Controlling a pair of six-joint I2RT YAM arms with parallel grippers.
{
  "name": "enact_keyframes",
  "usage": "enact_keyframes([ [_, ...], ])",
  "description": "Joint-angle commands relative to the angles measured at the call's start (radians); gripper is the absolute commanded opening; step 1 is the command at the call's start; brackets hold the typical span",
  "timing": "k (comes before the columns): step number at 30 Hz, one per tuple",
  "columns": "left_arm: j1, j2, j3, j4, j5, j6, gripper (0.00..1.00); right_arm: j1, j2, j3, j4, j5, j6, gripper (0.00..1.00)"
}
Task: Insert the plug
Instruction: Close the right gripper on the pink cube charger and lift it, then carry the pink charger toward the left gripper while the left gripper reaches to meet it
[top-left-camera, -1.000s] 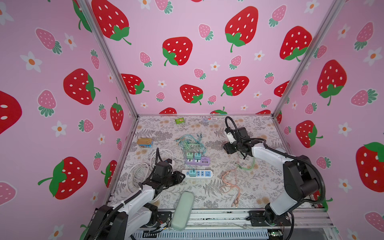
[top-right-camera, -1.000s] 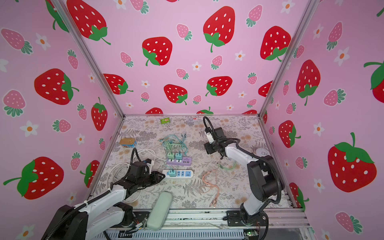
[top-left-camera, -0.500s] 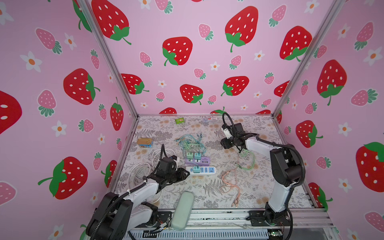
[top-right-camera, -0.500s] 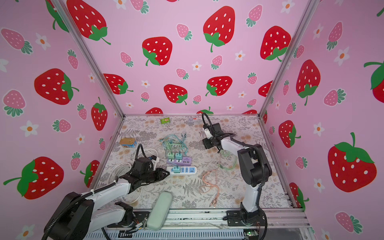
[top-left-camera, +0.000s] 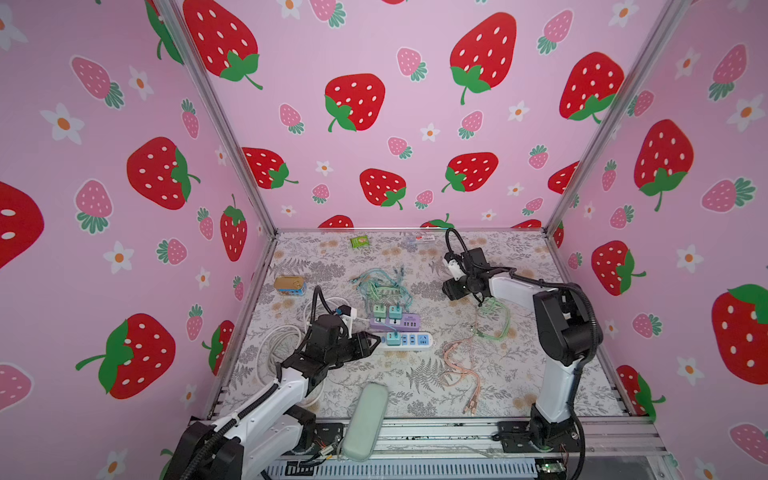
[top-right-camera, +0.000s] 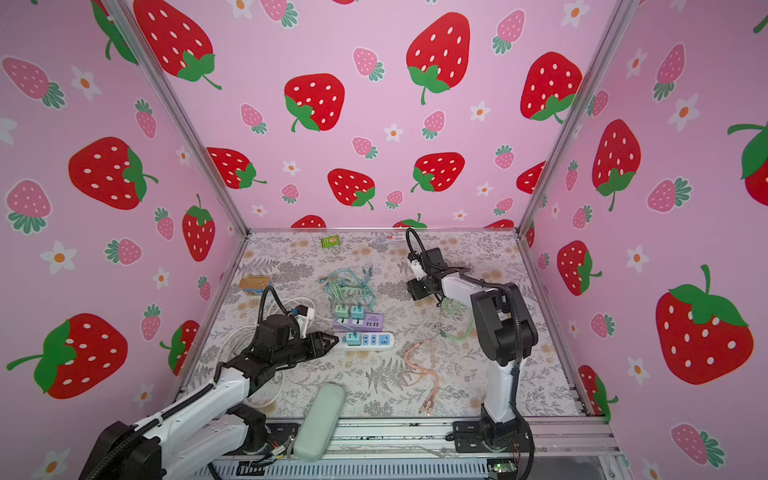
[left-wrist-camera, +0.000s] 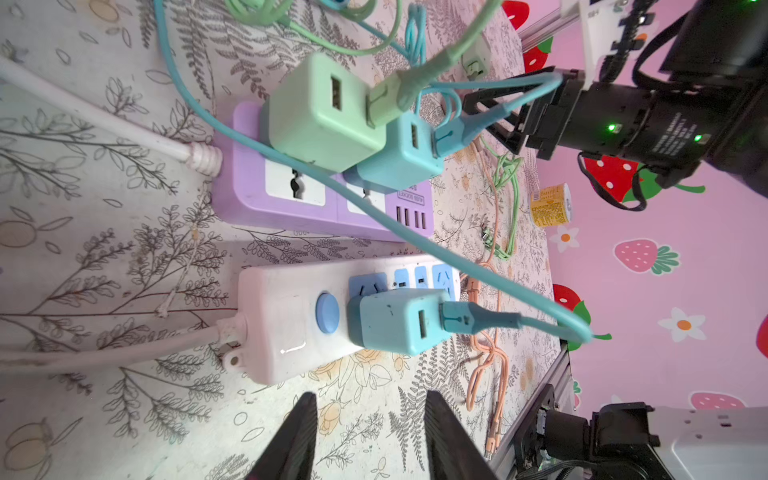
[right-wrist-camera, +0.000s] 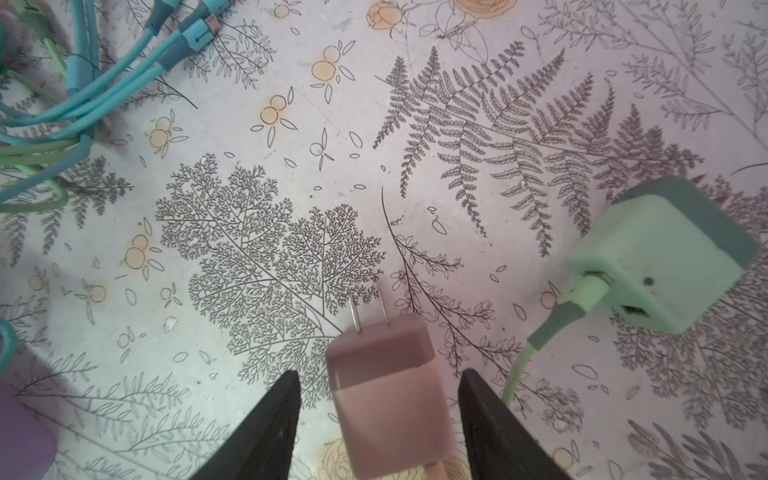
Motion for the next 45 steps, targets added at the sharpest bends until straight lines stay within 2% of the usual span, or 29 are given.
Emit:
enact_keyframes([
  [1, -0.001, -0.052, 0.040, -0.064, -0.032, 0.023, 0.48, -0.007, 0.023, -0.010, -0.024, -0.014, -0.013, 0.63],
  [10, 0.007, -0.125, 0.077, -0.139, -0.088, 0.057, 0.50, -0.009, 0.048, -0.012, -0.040, -0.006, -0.024, 0.61],
  [21, 0.013, -0.120, 0.131, -0.166, -0.115, 0.074, 0.50, -0.009, 0.054, -0.021, -0.043, 0.000, -0.024, 0.52],
  [26, 0.014, -0.119, 0.156, -0.178, -0.107, 0.079, 0.50, -0.009, 0.032, -0.034, -0.043, -0.010, -0.021, 0.44],
  [32, 0.015, -0.119, 0.192, -0.180, -0.076, 0.081, 0.52, -0.007, -0.064, -0.072, -0.033, -0.040, -0.015, 0.37],
  [36, 0.015, -0.101, 0.220, -0.151, -0.014, 0.090, 0.54, -0.006, -0.170, -0.113, -0.008, -0.106, -0.013, 0.34],
  [45, 0.014, -0.025, 0.302, -0.094, 0.088, 0.075, 0.67, 0.048, -0.396, -0.182, 0.045, -0.269, -0.089, 0.34],
])
